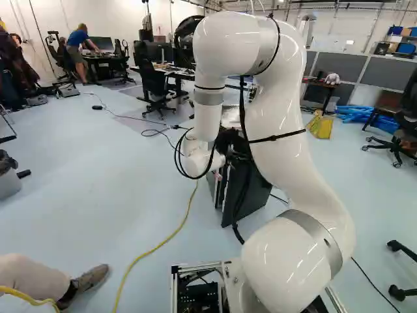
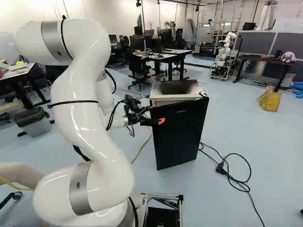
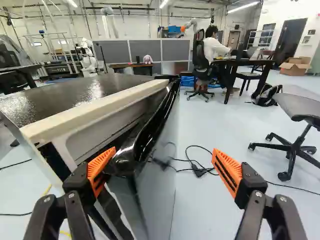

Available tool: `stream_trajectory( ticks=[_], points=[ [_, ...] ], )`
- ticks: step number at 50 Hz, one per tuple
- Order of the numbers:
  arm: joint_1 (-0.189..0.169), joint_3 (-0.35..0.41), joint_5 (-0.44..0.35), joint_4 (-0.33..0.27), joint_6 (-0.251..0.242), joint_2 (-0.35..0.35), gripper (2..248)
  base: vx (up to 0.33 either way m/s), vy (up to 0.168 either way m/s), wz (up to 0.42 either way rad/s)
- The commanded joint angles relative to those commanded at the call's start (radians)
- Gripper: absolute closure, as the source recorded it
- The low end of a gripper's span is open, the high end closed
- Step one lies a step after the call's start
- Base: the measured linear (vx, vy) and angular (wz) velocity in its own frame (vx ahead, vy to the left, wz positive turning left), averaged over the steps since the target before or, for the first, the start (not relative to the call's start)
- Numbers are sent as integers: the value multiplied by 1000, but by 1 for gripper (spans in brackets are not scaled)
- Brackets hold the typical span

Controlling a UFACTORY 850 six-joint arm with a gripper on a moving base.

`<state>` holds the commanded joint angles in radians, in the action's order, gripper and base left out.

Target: Grab a drink from the fridge

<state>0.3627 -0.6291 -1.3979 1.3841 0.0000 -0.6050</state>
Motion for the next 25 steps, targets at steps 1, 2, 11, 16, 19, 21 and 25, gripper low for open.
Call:
stream_trajectory(
  ticks=[1,2,11,16,19,21,25],
  points=[
    [0,4,0,2,0,2,3,0,0,0],
    [0,9,0,4,0,4,3,0,0,0],
    [3,48,0,20,0,22,3,0,0,0],
    [5,70,0,28,0,33,3,0,0,0],
    [7,83,0,34,0,39,3,0,0,0],
    [8,92,0,37,0,43,3,0,0,0],
    [10,111,0,44,0,51,3,0,0,0]
  ],
)
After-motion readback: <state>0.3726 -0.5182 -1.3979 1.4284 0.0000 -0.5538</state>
